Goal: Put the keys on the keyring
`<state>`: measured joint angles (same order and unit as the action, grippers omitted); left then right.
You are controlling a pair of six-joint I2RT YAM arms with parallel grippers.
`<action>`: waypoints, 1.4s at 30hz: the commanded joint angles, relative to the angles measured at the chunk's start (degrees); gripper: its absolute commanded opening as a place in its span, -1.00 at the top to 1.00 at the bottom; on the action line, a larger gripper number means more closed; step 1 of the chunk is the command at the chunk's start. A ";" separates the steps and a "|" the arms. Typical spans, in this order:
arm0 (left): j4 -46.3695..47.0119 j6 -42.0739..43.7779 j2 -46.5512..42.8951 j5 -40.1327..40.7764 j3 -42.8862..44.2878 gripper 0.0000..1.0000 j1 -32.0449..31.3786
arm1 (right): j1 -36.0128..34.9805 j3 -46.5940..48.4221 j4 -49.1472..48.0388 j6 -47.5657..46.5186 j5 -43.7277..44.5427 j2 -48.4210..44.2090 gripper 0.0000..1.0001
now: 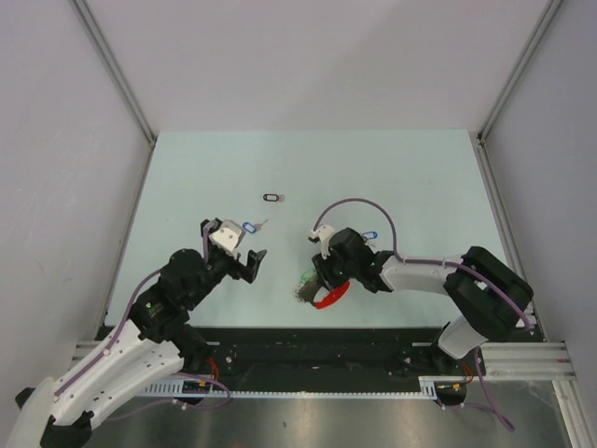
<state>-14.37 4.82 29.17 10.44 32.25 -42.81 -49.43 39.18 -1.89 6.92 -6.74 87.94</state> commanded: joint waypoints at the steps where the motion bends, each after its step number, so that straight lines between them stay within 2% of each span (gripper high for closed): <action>1: 0.48 -0.60 -1.13 1.78 1.85 -0.88 0.53 | 2.49 2.65 -8.29 -0.32 0.15 8.45 0.24; 5: 0.40 -0.86 -1.48 2.04 1.68 -0.88 0.88 | 5.13 6.87 -9.80 -3.22 -1.33 10.41 0.24; 9: 0.22 -1.04 -1.83 2.31 1.68 -0.88 1.06 | 5.66 9.24 -8.57 -4.89 -2.31 6.81 0.21; 12: 0.31 -1.22 -1.83 2.40 1.67 -0.89 1.32 | 5.92 9.95 -7.69 -5.77 -6.69 4.17 0.19; 19: 0.48 -2.27 -1.48 1.96 1.68 -0.89 2.46 | 5.84 10.04 -6.99 -2.27 -10.75 1.27 0.21; 25: 0.22 -2.88 -1.48 1.43 1.76 -0.89 3.69 | 3.03 10.04 -11.02 -0.33 -10.66 4.69 0.25; 31: 0.13 -2.97 -1.66 1.25 1.76 -0.89 3.87 | 1.53 10.04 -15.68 -4.80 -15.58 9.35 0.28; 42: 0.04 -2.97 -0.87 0.38 1.85 -0.89 4.57 | 2.14 11.97 -16.74 -5.60 -9.87 12.34 0.37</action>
<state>-14.55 2.96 28.08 11.62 32.25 -38.96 -47.51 48.31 -16.03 2.28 -19.22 99.48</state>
